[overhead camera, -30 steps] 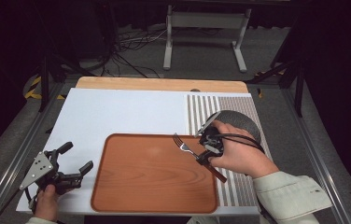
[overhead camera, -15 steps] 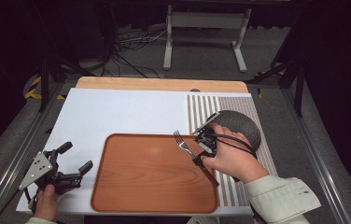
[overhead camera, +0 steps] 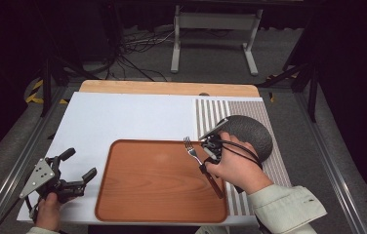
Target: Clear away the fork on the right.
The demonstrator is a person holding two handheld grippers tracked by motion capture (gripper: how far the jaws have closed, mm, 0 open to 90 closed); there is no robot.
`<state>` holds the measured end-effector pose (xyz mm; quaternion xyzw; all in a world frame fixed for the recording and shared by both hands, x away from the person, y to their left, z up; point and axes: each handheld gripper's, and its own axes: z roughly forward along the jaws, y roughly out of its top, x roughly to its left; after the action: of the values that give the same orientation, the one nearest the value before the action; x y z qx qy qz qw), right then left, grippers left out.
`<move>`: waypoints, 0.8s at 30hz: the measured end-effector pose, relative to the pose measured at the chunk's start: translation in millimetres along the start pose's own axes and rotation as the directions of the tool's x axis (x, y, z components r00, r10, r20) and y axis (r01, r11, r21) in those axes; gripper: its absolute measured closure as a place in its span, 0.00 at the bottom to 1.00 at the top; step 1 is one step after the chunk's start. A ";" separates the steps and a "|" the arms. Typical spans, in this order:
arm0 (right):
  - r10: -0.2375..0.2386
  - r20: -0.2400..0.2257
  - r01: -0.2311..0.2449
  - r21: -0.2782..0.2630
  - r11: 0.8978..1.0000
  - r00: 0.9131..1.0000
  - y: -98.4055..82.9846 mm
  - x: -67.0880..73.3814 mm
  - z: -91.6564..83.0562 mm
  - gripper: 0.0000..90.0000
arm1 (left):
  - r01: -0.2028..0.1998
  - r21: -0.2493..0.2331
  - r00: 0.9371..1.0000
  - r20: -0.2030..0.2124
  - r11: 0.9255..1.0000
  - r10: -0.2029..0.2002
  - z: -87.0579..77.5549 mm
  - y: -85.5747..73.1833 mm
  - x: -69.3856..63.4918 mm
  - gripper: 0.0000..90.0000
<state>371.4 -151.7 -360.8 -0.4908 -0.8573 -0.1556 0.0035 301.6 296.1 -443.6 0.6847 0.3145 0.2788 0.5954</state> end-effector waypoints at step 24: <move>0.099 0.041 -0.103 0.136 0.985 0.994 -6.8 -4.8 36.9 0.87 | 0.001 -0.003 1.000 -0.002 1.000 -0.001 0.1 0.3 -0.4 0.02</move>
<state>373.6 -148.9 -398.4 -0.5348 -0.8399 -0.0873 0.0304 301.5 295.8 -443.4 0.6832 0.3151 0.2796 0.5964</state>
